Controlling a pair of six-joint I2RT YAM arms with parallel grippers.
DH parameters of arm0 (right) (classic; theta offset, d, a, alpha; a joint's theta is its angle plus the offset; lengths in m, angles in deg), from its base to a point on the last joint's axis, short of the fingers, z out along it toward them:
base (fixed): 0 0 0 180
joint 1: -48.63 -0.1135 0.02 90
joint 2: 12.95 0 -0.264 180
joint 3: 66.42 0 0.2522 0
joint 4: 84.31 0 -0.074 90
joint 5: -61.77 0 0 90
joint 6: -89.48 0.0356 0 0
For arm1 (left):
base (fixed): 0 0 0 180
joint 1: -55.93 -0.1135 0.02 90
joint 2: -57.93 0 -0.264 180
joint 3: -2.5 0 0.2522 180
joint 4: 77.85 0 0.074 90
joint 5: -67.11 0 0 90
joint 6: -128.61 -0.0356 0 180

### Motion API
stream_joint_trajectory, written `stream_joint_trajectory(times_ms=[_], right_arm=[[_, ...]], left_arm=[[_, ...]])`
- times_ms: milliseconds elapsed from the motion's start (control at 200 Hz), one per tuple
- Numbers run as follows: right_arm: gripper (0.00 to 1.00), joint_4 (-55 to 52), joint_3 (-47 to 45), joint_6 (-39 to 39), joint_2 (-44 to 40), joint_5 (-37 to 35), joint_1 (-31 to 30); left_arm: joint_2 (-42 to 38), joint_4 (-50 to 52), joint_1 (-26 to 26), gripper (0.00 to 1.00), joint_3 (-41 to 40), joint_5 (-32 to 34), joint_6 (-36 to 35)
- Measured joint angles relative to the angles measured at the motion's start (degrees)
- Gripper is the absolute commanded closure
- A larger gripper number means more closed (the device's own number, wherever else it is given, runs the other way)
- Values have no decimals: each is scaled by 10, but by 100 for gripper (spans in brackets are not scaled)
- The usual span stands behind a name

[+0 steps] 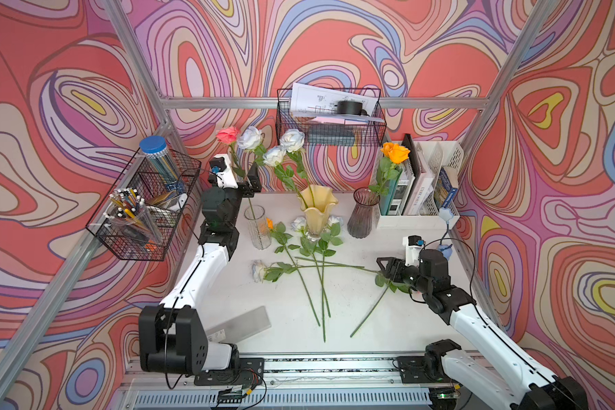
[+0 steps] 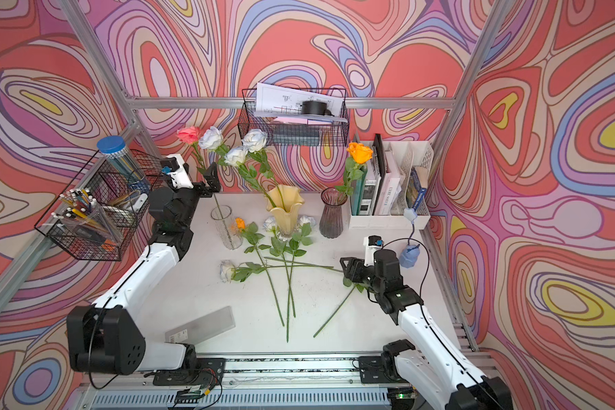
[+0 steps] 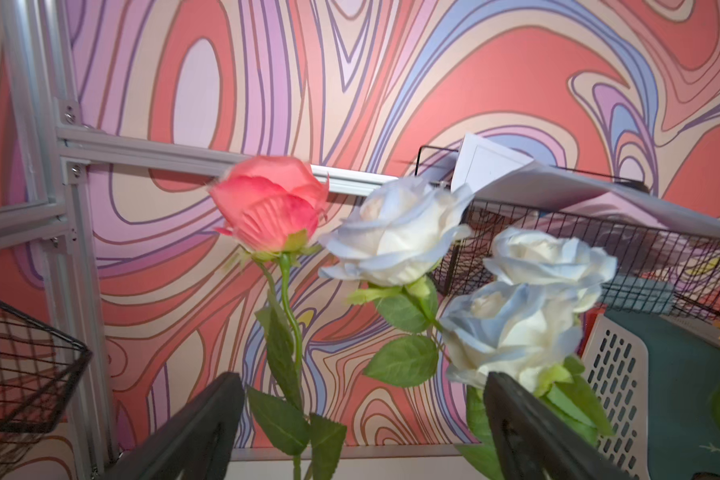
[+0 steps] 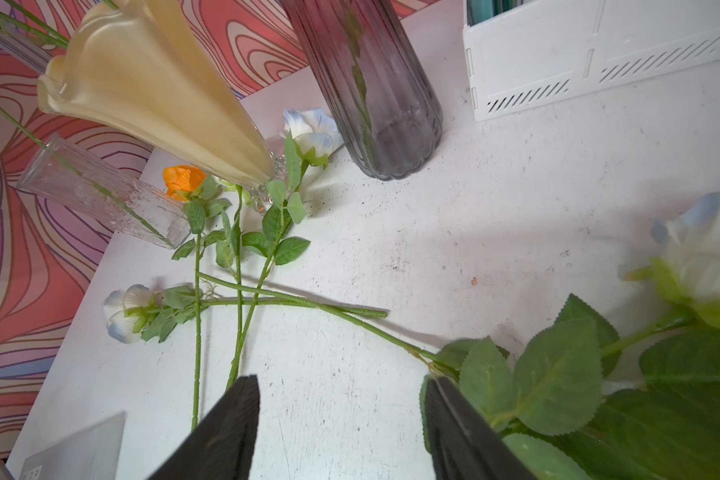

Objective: Arrange the flowers in different vases according to their colors
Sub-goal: Insert the flower into the vase, then pick up the flower at the center of the board.

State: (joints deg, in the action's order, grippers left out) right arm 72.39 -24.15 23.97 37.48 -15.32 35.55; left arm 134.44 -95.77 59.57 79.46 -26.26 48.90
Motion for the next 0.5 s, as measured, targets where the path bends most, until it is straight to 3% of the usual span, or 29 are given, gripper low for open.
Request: stream_joint_trajectory(times_ms=[285, 406, 501], right_arm=[[34, -50, 27, 1, 45, -7, 0], [32, -77, 51, 17, 72, -35, 0], [31, -102, 70, 40, 69, -77, 0]], left_arm=[[-191, 172, 64, 5, -69, 35, 24], [-234, 253, 155, 6, -92, 43, 23], [-222, 309, 268, 7, -93, 38, 9]])
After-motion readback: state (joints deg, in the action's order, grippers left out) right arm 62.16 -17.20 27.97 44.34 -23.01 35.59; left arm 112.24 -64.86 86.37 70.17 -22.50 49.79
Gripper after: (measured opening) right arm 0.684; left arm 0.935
